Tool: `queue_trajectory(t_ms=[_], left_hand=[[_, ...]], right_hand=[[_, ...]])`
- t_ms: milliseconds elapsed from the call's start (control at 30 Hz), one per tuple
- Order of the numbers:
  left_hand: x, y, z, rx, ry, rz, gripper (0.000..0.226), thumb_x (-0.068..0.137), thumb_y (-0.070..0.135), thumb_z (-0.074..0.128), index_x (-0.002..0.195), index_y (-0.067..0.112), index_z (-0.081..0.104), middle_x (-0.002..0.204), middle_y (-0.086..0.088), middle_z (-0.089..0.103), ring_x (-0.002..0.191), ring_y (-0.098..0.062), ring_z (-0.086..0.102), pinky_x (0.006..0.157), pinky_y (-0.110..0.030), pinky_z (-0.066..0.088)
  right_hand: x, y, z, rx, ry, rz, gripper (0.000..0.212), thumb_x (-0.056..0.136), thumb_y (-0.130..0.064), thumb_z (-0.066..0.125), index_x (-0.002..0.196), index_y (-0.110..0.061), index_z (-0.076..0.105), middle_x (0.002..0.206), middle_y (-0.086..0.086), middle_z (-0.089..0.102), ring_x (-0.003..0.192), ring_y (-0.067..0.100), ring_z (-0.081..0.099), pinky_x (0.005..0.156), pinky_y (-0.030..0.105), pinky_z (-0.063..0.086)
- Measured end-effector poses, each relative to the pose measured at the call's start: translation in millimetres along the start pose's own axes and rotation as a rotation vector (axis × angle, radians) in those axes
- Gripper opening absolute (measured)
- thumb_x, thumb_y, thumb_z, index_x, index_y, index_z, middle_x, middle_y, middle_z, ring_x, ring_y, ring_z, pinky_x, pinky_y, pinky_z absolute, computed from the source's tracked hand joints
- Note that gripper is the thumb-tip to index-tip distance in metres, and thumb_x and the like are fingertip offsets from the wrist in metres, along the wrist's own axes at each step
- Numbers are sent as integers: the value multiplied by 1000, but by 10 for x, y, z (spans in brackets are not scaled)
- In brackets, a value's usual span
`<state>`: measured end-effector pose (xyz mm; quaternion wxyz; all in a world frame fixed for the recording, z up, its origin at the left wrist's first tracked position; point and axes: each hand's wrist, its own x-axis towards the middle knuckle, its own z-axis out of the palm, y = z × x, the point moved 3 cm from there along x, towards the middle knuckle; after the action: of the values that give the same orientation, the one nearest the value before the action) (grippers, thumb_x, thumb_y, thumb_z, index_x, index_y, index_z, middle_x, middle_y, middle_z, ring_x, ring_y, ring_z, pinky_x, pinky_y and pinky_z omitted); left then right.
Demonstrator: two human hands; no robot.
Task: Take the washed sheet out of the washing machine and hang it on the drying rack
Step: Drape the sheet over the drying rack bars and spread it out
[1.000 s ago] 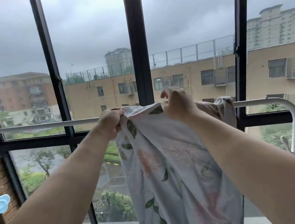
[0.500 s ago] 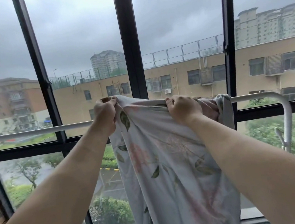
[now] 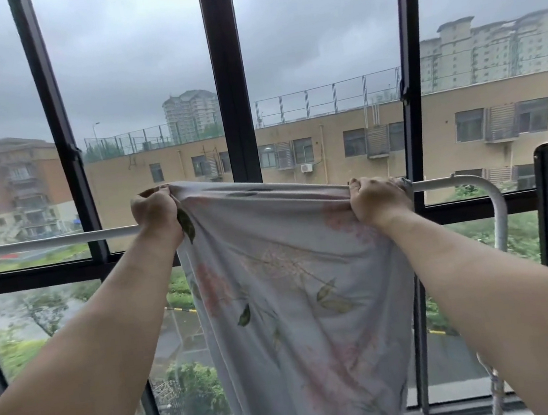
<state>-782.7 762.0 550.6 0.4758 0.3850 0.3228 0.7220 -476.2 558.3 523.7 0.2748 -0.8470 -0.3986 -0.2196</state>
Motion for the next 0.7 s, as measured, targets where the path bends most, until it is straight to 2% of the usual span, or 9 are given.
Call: queue_trajectory(t_ms=[67, 133, 200, 367, 467, 533, 567, 633, 700], left_hand=[[-64, 39, 27, -10, -9, 14, 20, 93, 3, 56, 104, 17, 47, 88, 1, 56, 85, -14, 60, 70, -15, 50], [-82, 40, 48, -22, -17, -11, 18, 89, 4, 58, 104, 12, 54, 97, -6, 63, 92, -20, 64, 82, -28, 56], [-85, 38, 48, -28, -28, -45, 15, 86, 3, 58, 101, 7, 59, 101, -11, 65, 93, -23, 66, 85, -34, 56], [-32, -16, -2, -28, -10, -74, 22, 74, 0, 56, 95, 4, 64, 92, -10, 66, 82, -22, 67, 72, -31, 57], [-29, -80, 4, -33, -22, -123, 27, 70, 5, 59, 94, 2, 68, 97, -10, 69, 86, -24, 69, 73, -30, 57], [-206, -19, 49, -18, -51, -148, 7, 76, 4, 59, 81, 5, 65, 87, -6, 65, 78, -22, 65, 65, -24, 54], [-324, 30, 94, -5, -68, -142, 9, 82, 2, 57, 76, 9, 60, 81, -4, 59, 73, -20, 60, 60, -23, 50], [-487, 68, 235, 35, -154, -124, 16, 87, 0, 52, 78, 11, 59, 76, -5, 56, 74, -21, 60, 56, -25, 51], [-678, 132, 425, 106, -273, -87, 14, 89, 0, 53, 90, 9, 64, 83, -7, 63, 80, -21, 64, 63, -31, 58]], right_hand=[[16, 84, 10, -8, 10, -6, 57, 105, -37, 16, 119, -10, 64, 121, 18, 64, 115, 33, 54, 106, 43, 30], [34, 201, -11, -4, 19, 1, 56, 105, -34, 16, 118, -8, 64, 122, 18, 63, 117, 32, 52, 110, 43, 27], [44, 360, -50, -12, 43, 38, 56, 105, -35, 16, 118, -6, 62, 122, 19, 61, 117, 33, 50, 110, 42, 28], [59, 750, -185, -19, 60, 152, 55, 106, -34, 15, 126, -5, 57, 128, 22, 57, 123, 37, 47, 113, 45, 25], [92, 835, -234, 3, 54, 169, 53, 105, -33, 17, 125, -6, 58, 128, 23, 58, 123, 38, 47, 112, 45, 26], [97, 821, -257, 37, 52, 173, 48, 104, -30, 22, 124, -6, 59, 127, 22, 59, 124, 39, 47, 113, 45, 24], [95, 800, -262, 53, 62, 168, 45, 103, -28, 24, 122, -7, 59, 126, 22, 60, 123, 39, 48, 113, 46, 23], [59, 719, -284, 83, 75, 135, 38, 102, -26, 30, 117, -9, 60, 118, 20, 64, 117, 38, 52, 112, 47, 25], [9, 605, -288, 146, 83, 87, 33, 101, -26, 35, 114, -10, 61, 111, 17, 67, 108, 36, 56, 106, 46, 35]])
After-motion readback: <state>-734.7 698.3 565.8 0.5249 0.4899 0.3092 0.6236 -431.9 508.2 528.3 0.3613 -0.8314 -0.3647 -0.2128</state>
